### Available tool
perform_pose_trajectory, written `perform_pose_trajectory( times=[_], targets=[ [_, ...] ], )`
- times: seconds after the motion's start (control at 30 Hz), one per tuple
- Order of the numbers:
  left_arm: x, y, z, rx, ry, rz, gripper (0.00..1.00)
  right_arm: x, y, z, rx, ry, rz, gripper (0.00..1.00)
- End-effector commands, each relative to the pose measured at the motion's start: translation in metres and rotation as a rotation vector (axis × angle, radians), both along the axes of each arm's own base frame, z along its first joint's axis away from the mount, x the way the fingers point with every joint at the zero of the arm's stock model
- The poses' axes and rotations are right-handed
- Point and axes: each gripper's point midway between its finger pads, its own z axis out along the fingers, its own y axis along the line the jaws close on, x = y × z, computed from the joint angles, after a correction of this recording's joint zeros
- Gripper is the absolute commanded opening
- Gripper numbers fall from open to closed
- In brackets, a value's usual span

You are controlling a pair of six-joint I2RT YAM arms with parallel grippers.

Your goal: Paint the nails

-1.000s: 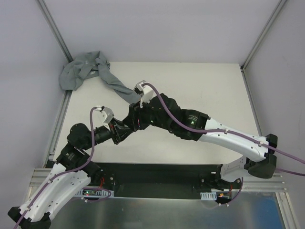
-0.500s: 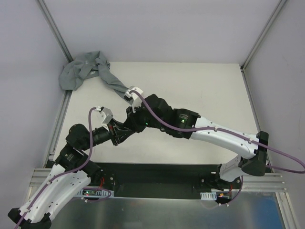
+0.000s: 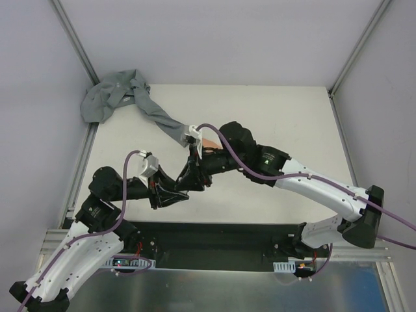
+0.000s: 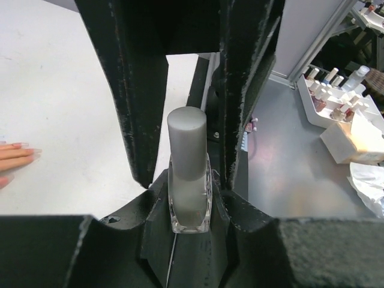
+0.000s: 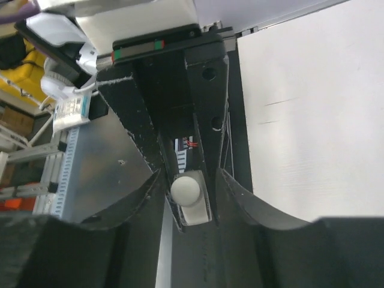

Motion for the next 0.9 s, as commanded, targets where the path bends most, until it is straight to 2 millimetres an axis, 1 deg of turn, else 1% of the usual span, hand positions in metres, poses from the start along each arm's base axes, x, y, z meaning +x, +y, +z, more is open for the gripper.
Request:
perform_pose_trajectory(
  times=[0.0,0.03,0.07,0.1,0.13,0.17,0.2,0.23,0.3,0.33,0.37,0.4,0.43,0.47,0.5,0.57,0.6,0.63,0.67,0.73,0.77,0.8,0.87],
  targets=[
    [0.01,0.002,0.027,-0.047,-0.136,0.066,0.0,0.012,-0.01,0.045,0.055,0.032,-0.193,0.49],
    [0.015,0.004,0.026,-0.044,-0.145,0.098,0.0,0.036,-0.013,0.044,0.035,0.011,-0.35,0.55],
    [0.024,0.006,0.026,-0.043,-0.143,0.152,0.0,0.043,-0.017,0.043,0.02,0.037,-0.43,0.59],
    [0.028,0.008,0.025,-0.04,-0.141,0.181,0.0,0.044,-0.021,0.041,0.004,0.041,-0.476,0.65],
    [0.032,0.01,0.024,-0.038,-0.145,0.208,0.0,0.054,-0.025,0.044,0.004,0.03,-0.554,0.66],
    [0.038,0.012,0.024,-0.038,-0.143,0.249,0.0,0.054,-0.025,0.044,-0.007,0.031,-0.576,0.67],
    [0.04,0.013,0.024,-0.038,-0.146,0.263,0.0,0.055,-0.027,0.036,-0.048,0.019,-0.613,0.68],
    [0.042,0.014,0.024,-0.037,-0.146,0.277,0.0,0.062,-0.029,0.04,-0.05,-0.001,-0.66,0.69],
    [0.047,0.016,0.025,-0.039,-0.145,0.312,0.0,0.06,-0.028,0.039,-0.065,-0.017,-0.671,0.69],
    [0.048,0.017,0.026,-0.04,-0.144,0.32,0.0,0.062,-0.024,0.035,-0.075,-0.023,-0.677,0.68],
    [0.05,0.018,0.025,-0.039,-0.142,0.331,0.0,0.062,-0.022,0.039,-0.071,-0.03,-0.68,0.67],
    [0.052,0.019,0.026,-0.04,-0.142,0.343,0.0,0.06,-0.019,0.038,-0.082,-0.043,-0.674,0.65],
    [0.053,0.019,0.025,-0.038,-0.138,0.349,0.0,0.062,-0.014,0.033,-0.098,-0.052,-0.682,0.63],
    [0.053,0.019,0.025,-0.038,-0.136,0.349,0.0,0.063,-0.011,0.038,-0.093,-0.056,-0.679,0.61],
    [0.054,0.019,0.026,-0.04,-0.136,0.356,0.0,0.06,-0.007,0.039,-0.093,-0.058,-0.673,0.56],
    [0.055,0.019,0.027,-0.042,-0.13,0.356,0.0,0.062,0.002,0.037,-0.101,-0.064,-0.673,0.53],
    [0.055,0.019,0.028,-0.044,-0.128,0.358,0.0,0.06,0.006,0.035,-0.106,-0.065,-0.665,0.49],
    [0.054,0.019,0.028,-0.045,-0.125,0.358,0.0,0.061,0.009,0.034,-0.112,-0.065,-0.665,0.48],
    [0.055,0.019,0.028,-0.046,-0.126,0.361,0.0,0.062,0.013,0.028,-0.127,-0.066,-0.665,0.47],
    [0.055,0.02,0.029,-0.048,-0.121,0.365,0.0,0.062,0.018,0.025,-0.135,-0.067,-0.662,0.41],
    [0.055,0.02,0.03,-0.05,-0.121,0.363,0.0,0.062,0.021,0.02,-0.148,-0.07,-0.657,0.38],
    [0.054,0.019,0.029,-0.05,-0.119,0.359,0.0,0.061,0.021,0.02,-0.148,-0.073,-0.655,0.3],
    [0.052,0.018,0.029,-0.048,-0.116,0.346,0.0,0.063,0.019,0.017,-0.162,-0.11,-0.643,0.22]
  ],
)
